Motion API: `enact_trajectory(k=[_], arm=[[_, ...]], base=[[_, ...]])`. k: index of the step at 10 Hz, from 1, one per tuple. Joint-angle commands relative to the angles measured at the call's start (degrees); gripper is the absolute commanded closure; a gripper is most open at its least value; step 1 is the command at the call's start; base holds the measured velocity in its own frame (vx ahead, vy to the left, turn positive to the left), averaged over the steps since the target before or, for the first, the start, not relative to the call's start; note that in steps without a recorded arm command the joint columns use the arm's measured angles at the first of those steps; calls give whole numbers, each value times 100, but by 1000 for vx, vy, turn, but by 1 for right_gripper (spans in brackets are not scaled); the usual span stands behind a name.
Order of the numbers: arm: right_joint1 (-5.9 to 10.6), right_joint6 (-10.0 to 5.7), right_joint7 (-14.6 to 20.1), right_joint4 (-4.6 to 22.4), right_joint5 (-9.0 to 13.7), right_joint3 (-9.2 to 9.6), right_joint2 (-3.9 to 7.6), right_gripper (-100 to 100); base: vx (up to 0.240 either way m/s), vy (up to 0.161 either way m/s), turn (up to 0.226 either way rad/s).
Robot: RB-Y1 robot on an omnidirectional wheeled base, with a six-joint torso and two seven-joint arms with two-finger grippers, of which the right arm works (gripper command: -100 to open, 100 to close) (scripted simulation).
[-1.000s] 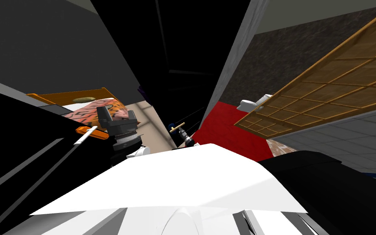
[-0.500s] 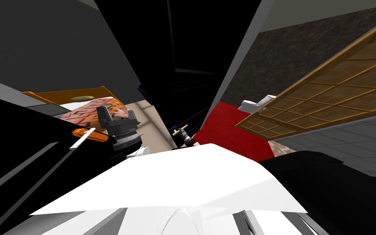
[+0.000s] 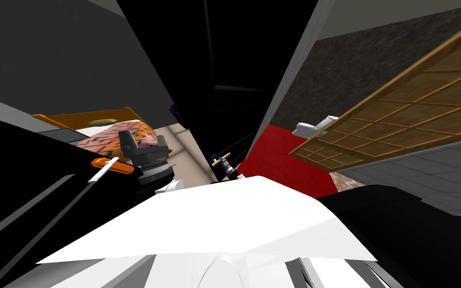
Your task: Push the door open
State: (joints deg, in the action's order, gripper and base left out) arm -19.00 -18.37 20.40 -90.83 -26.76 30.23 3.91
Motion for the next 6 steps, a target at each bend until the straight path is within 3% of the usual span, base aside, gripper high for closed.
enact_trajectory(k=[1,6], arm=[[23,25,-19,-4,32,-98,35,100],[145,73,-112,93,147,-420,37,100]], base=[[93,147,-70],[126,152,-69]])
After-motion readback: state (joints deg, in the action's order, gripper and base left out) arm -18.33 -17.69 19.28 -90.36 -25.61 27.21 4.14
